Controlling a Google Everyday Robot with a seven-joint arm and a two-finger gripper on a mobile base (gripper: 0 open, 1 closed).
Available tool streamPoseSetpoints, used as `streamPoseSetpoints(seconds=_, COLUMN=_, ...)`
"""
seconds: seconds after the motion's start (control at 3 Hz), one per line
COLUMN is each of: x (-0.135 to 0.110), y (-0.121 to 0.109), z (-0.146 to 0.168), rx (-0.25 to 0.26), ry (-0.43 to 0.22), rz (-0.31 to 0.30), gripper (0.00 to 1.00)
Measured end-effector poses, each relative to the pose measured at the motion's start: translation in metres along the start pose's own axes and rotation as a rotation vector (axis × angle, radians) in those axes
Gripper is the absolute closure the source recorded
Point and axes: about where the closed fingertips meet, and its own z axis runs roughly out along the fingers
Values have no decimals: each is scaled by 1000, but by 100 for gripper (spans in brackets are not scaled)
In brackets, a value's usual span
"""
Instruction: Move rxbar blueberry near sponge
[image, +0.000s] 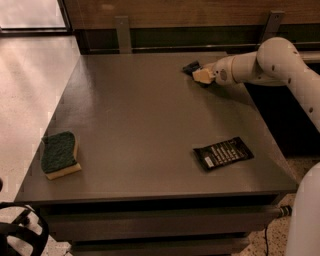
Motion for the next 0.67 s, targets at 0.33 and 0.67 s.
streamPoseSetpoints(seconds=0.33, x=0, y=0, z=0, rx=0, ry=0, rz=0, gripper=100)
streamPoseSetpoints(seconds=0.67, x=0, y=0, z=0, rx=0, ry=0, rz=0, gripper=100)
